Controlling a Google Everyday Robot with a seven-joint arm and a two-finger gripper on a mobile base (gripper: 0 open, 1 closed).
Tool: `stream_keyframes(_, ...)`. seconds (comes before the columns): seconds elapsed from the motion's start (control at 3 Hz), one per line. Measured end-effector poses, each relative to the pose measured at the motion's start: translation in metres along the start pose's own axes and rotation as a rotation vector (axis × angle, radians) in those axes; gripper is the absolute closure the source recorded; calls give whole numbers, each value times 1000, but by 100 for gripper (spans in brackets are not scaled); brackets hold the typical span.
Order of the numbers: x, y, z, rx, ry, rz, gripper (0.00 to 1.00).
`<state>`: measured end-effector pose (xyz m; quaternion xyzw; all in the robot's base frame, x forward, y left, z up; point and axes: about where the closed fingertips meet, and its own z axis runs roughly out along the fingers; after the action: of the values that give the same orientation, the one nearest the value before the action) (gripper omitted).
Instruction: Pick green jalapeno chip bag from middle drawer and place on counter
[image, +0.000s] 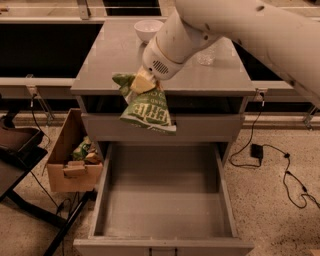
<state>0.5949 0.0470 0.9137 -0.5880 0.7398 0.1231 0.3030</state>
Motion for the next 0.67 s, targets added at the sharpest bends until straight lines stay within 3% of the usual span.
stream_keyframes(0.33,-7,-24,11,20,7,-3,100)
stream_keyframes(0.67,-11,-77,47,50,52,30,100)
